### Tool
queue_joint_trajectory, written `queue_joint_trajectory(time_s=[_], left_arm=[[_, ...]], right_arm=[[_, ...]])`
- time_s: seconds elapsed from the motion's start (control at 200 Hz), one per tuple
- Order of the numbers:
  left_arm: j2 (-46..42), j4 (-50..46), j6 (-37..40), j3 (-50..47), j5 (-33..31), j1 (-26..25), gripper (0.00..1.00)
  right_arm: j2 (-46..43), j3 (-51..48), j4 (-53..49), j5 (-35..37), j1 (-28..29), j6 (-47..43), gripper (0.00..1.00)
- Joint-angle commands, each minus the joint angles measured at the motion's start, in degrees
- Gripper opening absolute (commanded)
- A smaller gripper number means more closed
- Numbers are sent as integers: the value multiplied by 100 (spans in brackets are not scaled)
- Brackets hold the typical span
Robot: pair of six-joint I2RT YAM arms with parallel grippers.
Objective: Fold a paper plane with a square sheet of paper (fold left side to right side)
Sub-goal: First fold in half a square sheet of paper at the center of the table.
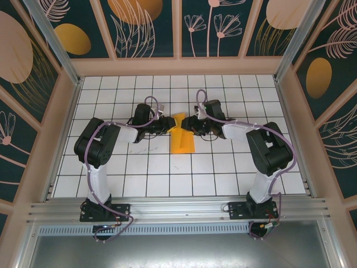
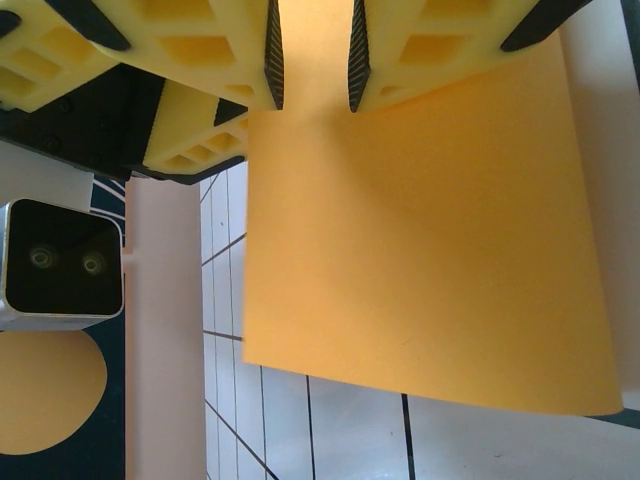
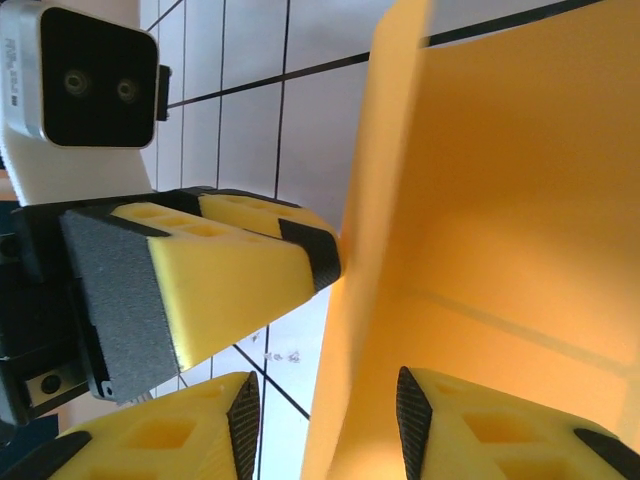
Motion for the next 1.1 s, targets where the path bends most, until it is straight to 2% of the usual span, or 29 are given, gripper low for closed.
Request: queue_joint_trajectory(time_s=[0.0, 0.16, 0.365, 0.54, 0.636, 0.831, 0.991, 1.096], left_arm=[[37, 35, 43, 122, -20, -38, 28], [33, 39, 48, 122, -21, -37, 27], [-92, 0, 94, 123, -82, -38, 28], [-223, -38, 130, 98, -115, -38, 29], [-513, -335, 424, 41, -353, -33, 32], [-1045, -1975, 1366, 125, -1265, -37, 47], [-924, -2240, 1531, 122, -1376, -64, 55], [-684, -2426, 1636, 474, -1443, -168, 58]], right_arm=[[31, 127, -97, 8, 23, -58, 43], [132, 193, -34, -88, 83, -12, 41], [251, 242, -128, -112, 92, -45, 30], [291, 318, -293, 8, 79, -152, 10], [278, 386, -536, 203, 36, -322, 1], [390, 549, -1202, 821, -30, -770, 1], [438, 537, -1278, 1055, -68, -838, 2], [459, 532, -1338, 1151, -76, -869, 2]])
